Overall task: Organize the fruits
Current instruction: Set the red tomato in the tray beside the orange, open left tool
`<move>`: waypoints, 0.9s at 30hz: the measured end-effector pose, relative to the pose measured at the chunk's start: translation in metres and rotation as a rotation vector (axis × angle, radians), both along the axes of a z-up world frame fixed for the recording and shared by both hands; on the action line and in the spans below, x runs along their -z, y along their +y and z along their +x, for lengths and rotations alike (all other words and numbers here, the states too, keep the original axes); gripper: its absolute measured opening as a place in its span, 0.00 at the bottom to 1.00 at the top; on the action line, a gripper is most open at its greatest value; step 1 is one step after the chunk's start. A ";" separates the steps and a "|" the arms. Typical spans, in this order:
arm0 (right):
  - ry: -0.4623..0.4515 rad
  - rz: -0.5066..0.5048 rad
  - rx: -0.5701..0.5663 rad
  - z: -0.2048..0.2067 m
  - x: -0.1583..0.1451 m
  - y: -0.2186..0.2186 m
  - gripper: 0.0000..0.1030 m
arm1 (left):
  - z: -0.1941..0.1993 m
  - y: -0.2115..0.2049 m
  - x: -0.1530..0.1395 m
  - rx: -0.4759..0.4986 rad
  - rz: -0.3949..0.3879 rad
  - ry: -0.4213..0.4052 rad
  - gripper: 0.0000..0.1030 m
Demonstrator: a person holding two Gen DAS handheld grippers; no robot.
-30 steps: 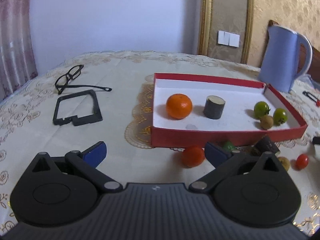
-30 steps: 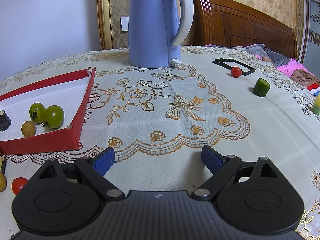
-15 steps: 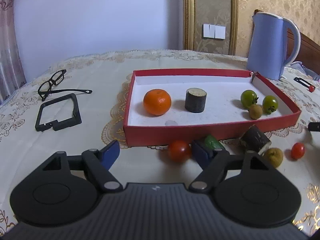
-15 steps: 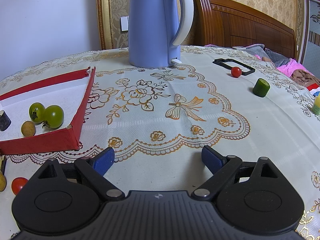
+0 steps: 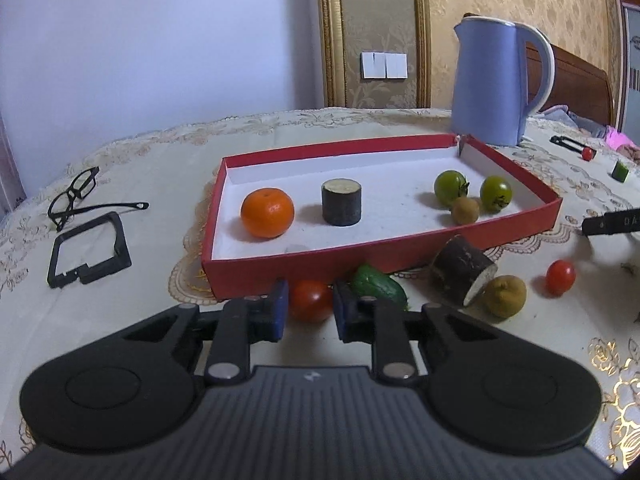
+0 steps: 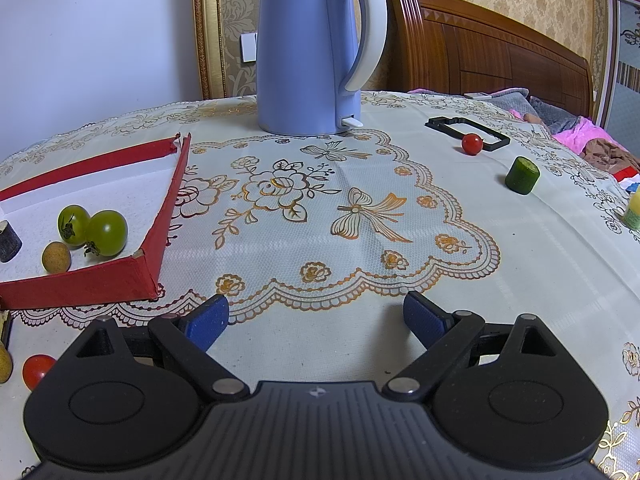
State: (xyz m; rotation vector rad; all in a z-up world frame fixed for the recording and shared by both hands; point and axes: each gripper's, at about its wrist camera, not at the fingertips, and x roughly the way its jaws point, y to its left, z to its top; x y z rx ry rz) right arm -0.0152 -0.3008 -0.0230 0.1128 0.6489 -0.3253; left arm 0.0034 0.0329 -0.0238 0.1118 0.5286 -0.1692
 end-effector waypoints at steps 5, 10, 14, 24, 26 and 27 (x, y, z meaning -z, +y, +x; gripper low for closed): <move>0.000 0.000 0.000 0.000 0.000 0.000 0.92 | -0.007 0.006 -0.020 0.000 -0.051 -0.056 0.21; 0.000 0.000 -0.001 0.000 0.000 0.000 0.92 | 0.009 0.008 -0.044 -0.010 -0.086 -0.086 0.21; 0.000 0.000 -0.001 0.000 0.000 0.000 0.92 | 0.042 0.008 -0.038 -0.047 -0.075 -0.021 0.21; 0.000 0.000 -0.001 0.000 0.000 0.000 0.92 | 0.066 0.008 -0.008 -0.097 -0.041 0.037 0.21; 0.000 0.000 -0.001 0.000 0.000 0.000 0.92 | 0.065 0.006 -0.006 -0.095 -0.031 0.028 0.24; 0.000 0.000 -0.001 0.000 0.000 0.000 0.92 | 0.066 0.006 -0.004 -0.094 -0.031 0.028 0.26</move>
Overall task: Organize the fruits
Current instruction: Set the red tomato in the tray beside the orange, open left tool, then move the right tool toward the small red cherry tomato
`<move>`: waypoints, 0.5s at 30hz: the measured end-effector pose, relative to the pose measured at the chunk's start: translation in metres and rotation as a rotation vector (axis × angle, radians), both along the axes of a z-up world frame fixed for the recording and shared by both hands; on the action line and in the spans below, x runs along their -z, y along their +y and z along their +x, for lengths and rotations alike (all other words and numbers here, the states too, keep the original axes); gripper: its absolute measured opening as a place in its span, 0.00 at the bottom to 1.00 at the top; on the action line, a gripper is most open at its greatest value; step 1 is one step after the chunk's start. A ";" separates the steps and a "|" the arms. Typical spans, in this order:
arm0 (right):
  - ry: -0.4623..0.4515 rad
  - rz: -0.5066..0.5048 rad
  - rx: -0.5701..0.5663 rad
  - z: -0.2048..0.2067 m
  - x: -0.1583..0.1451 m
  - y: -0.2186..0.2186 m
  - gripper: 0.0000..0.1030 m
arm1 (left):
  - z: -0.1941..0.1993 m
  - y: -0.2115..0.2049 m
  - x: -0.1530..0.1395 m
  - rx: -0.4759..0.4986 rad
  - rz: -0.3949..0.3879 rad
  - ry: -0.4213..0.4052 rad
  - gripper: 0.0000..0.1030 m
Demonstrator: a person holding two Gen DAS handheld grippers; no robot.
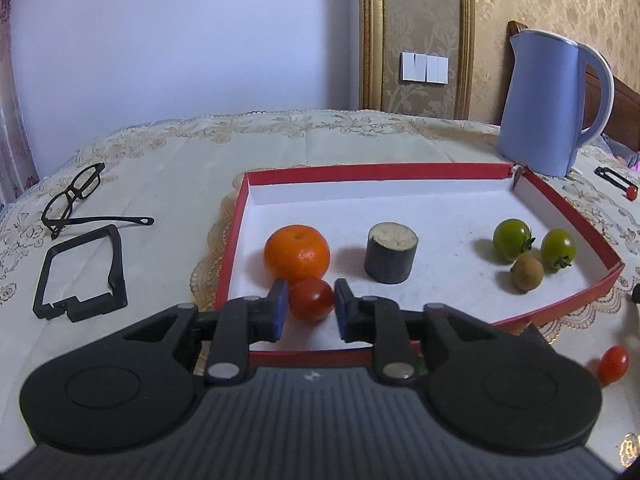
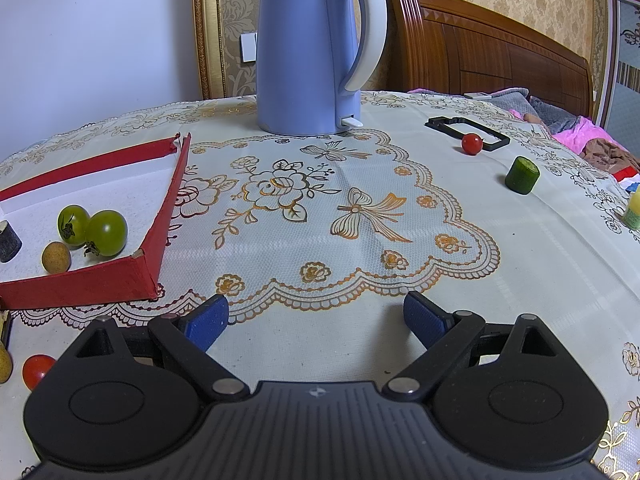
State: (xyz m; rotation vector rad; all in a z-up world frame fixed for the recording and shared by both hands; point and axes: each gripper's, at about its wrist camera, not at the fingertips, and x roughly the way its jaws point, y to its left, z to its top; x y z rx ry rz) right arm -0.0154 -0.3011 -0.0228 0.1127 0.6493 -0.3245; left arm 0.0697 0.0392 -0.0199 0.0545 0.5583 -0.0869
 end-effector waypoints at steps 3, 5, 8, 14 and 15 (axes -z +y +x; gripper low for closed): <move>0.000 0.000 0.000 0.000 0.000 0.000 0.92 | 0.000 0.001 0.004 -0.025 0.002 -0.010 0.41; 0.000 0.000 0.000 0.000 0.000 0.000 0.92 | -0.002 0.000 0.004 -0.015 -0.003 -0.021 0.48; 0.000 0.000 0.000 0.000 0.000 0.000 0.92 | -0.006 -0.002 0.003 -0.001 -0.001 -0.038 0.73; 0.001 0.000 -0.001 0.000 0.000 0.000 0.92 | -0.033 0.010 -0.004 0.060 -0.092 -0.123 0.97; 0.001 0.000 0.000 0.000 0.000 0.000 0.92 | -0.036 0.012 -0.004 0.040 -0.097 -0.130 0.98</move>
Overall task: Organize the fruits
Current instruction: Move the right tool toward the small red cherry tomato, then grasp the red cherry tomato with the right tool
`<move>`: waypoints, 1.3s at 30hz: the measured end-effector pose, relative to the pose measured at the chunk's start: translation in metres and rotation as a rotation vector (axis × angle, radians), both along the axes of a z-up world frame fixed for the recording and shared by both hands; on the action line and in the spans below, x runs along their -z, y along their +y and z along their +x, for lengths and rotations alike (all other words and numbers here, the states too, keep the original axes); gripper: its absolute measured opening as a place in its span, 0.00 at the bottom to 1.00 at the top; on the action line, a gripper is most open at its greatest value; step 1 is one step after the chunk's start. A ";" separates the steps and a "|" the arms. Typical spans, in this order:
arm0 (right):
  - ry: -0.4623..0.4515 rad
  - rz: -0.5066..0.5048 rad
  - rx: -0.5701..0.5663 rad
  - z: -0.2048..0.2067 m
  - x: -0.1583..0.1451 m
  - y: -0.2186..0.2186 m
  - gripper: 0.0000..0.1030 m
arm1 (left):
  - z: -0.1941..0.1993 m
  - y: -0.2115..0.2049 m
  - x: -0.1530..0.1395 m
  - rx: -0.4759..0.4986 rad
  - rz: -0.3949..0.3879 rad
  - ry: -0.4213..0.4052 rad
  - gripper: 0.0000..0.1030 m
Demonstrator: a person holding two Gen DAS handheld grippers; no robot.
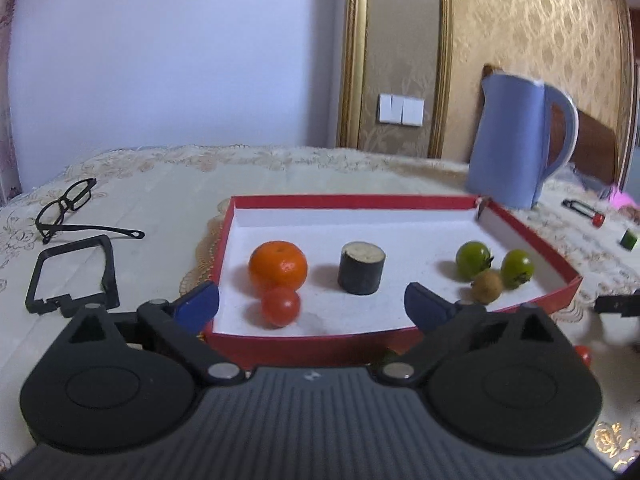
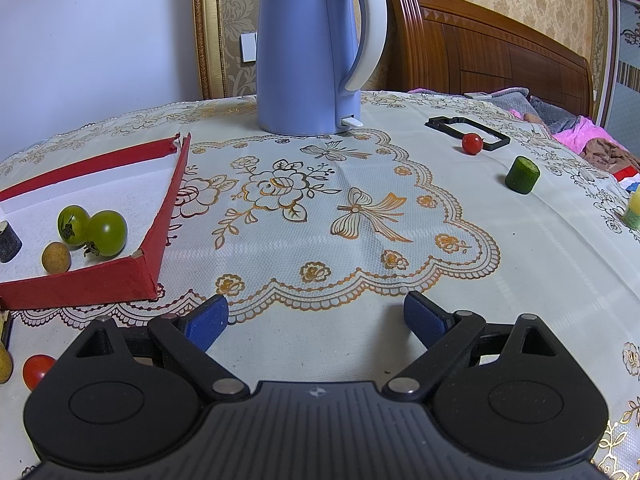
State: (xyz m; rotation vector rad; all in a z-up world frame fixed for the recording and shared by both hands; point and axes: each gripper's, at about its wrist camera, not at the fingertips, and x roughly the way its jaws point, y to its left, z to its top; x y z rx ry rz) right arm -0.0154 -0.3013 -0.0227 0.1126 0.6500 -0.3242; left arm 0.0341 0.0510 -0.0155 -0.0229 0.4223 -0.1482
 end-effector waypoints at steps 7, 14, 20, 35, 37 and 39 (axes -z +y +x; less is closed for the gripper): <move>0.000 0.000 0.000 0.000 0.000 0.000 0.93 | -0.004 0.019 0.001 -0.149 -0.010 0.063 1.00; -0.024 0.032 -0.001 -0.003 -0.001 -0.004 0.93 | -0.003 0.034 0.003 -0.079 -0.062 0.130 1.00; -0.130 0.094 -0.074 -0.031 -0.008 -0.004 0.93 | -0.011 0.034 0.006 -0.033 -0.016 0.158 1.00; -0.141 -0.080 -0.423 -0.049 -0.021 0.104 0.86 | 0.005 0.025 0.019 -0.096 0.079 0.242 1.00; -0.128 -0.083 -0.445 -0.045 -0.018 0.112 0.73 | 0.005 0.025 0.019 -0.095 0.077 0.242 1.00; -0.095 -0.059 -0.461 -0.035 -0.014 0.115 0.59 | 0.005 0.026 0.019 -0.096 0.078 0.242 1.00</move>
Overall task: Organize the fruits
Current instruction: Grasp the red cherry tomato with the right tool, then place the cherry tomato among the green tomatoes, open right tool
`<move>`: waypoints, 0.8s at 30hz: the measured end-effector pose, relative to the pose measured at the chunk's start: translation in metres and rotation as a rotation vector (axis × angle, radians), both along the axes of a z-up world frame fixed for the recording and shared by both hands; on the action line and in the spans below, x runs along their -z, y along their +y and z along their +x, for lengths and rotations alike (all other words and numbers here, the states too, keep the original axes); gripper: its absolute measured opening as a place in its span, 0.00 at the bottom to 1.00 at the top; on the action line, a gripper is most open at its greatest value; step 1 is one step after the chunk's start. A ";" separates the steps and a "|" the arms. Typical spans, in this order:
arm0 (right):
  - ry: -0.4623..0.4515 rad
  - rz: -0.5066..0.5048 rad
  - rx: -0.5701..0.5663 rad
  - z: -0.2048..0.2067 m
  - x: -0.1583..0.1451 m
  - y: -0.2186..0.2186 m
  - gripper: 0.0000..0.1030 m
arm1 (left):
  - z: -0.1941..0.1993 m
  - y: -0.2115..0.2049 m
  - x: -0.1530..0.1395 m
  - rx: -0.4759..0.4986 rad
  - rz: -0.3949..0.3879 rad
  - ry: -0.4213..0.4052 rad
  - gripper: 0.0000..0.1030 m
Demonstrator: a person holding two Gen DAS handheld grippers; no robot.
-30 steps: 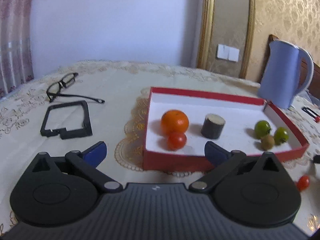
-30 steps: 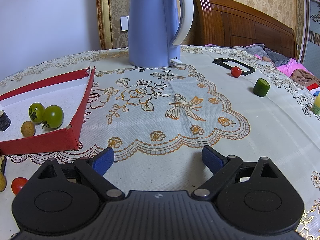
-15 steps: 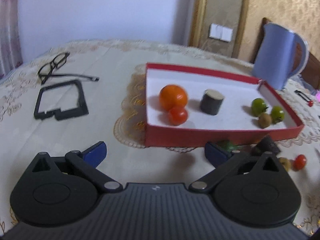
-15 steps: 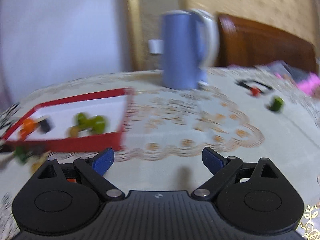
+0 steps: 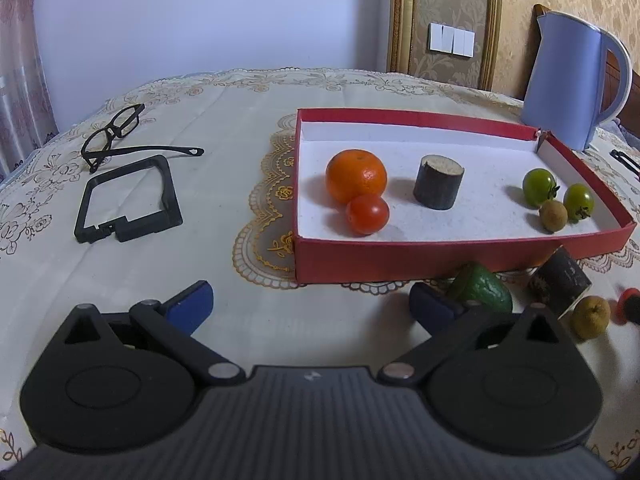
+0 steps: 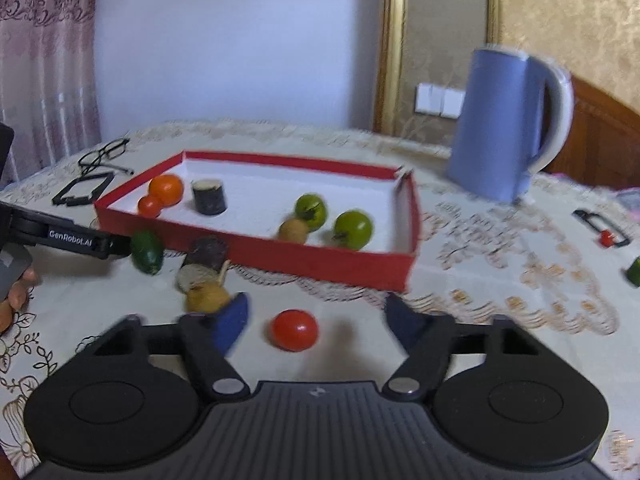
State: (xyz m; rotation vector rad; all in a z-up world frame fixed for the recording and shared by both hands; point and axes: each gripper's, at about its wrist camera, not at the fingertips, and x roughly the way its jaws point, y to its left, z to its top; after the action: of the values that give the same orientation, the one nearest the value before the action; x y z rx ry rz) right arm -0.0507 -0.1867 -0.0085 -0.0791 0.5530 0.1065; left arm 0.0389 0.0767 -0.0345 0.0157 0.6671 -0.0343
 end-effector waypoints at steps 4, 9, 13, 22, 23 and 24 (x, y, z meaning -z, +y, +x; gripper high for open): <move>0.052 -0.002 0.006 0.011 0.011 0.004 0.53 | 0.000 0.000 0.000 0.000 0.000 0.000 1.00; 0.058 0.006 0.016 0.012 0.012 0.004 0.29 | 0.000 0.000 0.000 0.000 0.000 0.000 1.00; 0.054 0.018 0.024 0.010 0.011 0.001 0.25 | 0.000 0.000 0.000 0.000 0.000 0.000 1.00; -0.042 0.011 0.083 0.021 -0.017 -0.014 0.25 | 0.000 0.000 0.000 0.000 0.000 0.000 1.00; -0.050 0.006 0.092 0.026 -0.021 -0.016 0.25 | 0.000 0.000 0.000 0.000 -0.001 0.000 1.00; -0.057 0.002 0.100 0.032 -0.024 -0.018 0.25 | 0.000 0.000 0.000 0.000 -0.001 0.000 1.00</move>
State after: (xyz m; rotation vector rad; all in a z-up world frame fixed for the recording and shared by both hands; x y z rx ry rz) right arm -0.0189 -0.2045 0.0151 -0.0522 0.4990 0.0069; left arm 0.0394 0.0763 -0.0347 0.0151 0.6669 -0.0348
